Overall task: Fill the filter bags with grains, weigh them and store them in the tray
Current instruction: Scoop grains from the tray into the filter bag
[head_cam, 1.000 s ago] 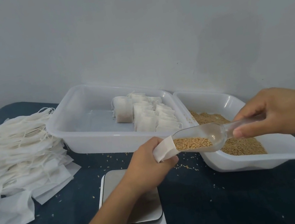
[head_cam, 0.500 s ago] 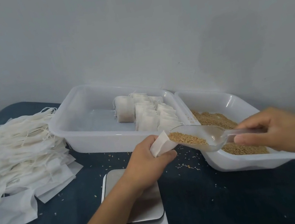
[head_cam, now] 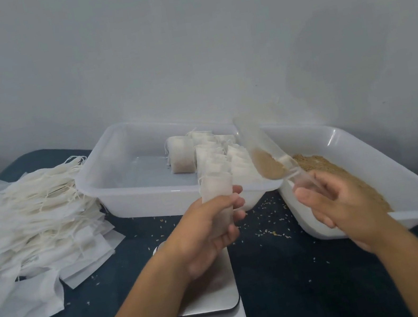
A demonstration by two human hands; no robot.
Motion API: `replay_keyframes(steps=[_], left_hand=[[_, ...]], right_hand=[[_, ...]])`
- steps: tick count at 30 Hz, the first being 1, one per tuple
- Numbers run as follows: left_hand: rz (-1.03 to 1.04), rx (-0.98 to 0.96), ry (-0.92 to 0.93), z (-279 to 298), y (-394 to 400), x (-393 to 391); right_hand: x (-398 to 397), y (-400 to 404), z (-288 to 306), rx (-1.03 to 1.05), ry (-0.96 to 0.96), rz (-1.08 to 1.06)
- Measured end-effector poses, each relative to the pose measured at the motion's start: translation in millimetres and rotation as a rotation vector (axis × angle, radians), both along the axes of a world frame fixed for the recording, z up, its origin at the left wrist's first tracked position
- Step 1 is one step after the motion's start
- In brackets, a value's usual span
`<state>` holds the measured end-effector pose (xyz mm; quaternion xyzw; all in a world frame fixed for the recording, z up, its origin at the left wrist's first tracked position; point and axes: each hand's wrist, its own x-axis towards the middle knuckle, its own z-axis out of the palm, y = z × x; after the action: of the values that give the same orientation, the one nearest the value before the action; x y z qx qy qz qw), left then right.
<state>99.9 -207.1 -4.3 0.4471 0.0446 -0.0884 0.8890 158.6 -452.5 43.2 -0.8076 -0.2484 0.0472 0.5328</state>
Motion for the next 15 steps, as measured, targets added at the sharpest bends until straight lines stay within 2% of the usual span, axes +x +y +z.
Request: replay_keyframes(steps=[7, 10, 15], left_hand=[[-0.207, -0.005, -0.034, -1, 13, -8], [-0.233, -0.028, -0.061, 0, 14, -10], [-0.228, -0.084, -0.145, 1, 18, -10]], right_hand=[[9, 62, -4, 0.035, -0.051, 0.061], [8, 82, -2, 0.047, -0.014, 0.144], [9, 97, 11, 0.073, -0.096, 0.163]])
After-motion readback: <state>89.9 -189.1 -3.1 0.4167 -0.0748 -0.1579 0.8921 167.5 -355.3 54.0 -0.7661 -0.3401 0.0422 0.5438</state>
